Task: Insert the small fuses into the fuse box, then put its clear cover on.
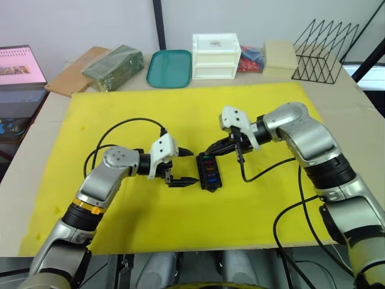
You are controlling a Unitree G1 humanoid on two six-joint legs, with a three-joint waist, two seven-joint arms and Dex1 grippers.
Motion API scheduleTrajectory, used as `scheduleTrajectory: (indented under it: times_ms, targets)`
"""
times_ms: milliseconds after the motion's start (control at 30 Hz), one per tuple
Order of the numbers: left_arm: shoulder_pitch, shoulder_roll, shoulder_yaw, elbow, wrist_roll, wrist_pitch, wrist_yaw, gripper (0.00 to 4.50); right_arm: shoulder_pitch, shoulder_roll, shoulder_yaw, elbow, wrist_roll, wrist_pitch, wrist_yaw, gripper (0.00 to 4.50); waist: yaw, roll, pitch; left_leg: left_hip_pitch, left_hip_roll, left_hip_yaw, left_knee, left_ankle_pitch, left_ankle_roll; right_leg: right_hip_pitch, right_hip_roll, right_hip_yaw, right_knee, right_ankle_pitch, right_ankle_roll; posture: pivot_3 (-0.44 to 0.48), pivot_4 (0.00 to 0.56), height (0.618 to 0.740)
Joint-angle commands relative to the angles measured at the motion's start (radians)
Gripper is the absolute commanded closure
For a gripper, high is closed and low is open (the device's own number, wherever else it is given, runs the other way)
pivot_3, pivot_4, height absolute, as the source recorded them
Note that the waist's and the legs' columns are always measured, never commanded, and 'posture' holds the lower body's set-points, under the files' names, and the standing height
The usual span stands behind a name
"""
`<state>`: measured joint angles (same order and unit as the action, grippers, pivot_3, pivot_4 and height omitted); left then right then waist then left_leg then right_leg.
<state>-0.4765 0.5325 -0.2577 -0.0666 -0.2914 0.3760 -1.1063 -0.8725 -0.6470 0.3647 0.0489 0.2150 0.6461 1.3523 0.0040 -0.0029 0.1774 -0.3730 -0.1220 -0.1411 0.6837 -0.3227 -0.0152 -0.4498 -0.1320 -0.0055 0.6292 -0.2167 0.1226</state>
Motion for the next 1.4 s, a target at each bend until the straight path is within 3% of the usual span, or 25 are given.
scheduleTrajectory:
  times_ms: [33,1400]
  targets:
    - [-0.008,0.005,0.020,-0.014,0.001,-0.020,0.002,0.00,-0.017,0.008,-0.022,-0.011,0.008,-0.019,-0.006,4.48,0.000,0.000,0.000,0.000,0.000,0.000,0.000,0.000,0.000,0.000,0.000,0.000,0.000,0.000,0.000,0.000,0.150,0.740]
    - [-0.003,-0.001,0.013,-0.013,0.014,-0.033,-0.003,0.00,0.080,-0.012,0.075,0.150,-0.115,-0.183,-0.006,4.48,0.000,0.000,0.000,0.001,0.000,0.000,0.000,0.000,0.000,0.001,0.000,0.000,0.000,0.000,0.000,0.000,0.150,0.740]
